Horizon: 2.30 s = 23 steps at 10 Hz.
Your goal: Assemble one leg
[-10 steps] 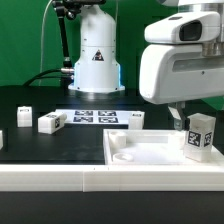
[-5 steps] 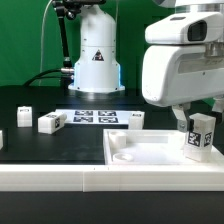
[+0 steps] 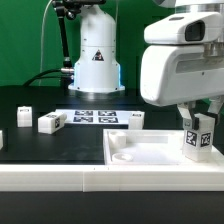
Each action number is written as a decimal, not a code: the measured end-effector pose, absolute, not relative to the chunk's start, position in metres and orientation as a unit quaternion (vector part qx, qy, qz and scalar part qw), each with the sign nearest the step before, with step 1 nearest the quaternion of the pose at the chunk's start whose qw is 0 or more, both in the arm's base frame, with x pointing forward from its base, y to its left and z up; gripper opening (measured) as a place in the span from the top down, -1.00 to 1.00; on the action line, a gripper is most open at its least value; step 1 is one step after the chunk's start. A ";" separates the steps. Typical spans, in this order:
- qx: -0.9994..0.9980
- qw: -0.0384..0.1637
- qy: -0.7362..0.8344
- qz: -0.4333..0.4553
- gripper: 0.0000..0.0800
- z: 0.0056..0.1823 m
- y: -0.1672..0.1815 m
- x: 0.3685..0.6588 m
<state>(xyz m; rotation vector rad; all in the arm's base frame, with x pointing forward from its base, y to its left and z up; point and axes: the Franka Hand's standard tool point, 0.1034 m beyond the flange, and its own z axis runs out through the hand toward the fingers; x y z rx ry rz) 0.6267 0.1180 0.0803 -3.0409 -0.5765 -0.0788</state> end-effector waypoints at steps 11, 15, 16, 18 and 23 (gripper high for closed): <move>-0.920 0.040 0.389 -0.013 0.27 0.078 0.115 0.626; -0.909 0.041 0.414 -0.011 0.10 0.078 0.114 0.626; -0.917 0.040 0.397 -0.010 -0.36 0.078 0.111 0.626; -0.956 0.037 0.292 -0.014 -0.54 0.078 0.113 0.626; -0.997 0.032 0.073 -0.021 -0.62 0.078 0.118 0.625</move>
Offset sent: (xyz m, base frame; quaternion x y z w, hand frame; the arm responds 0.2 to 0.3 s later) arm -0.0077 0.0020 -0.0077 0.0162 0.0141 0.2960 0.9549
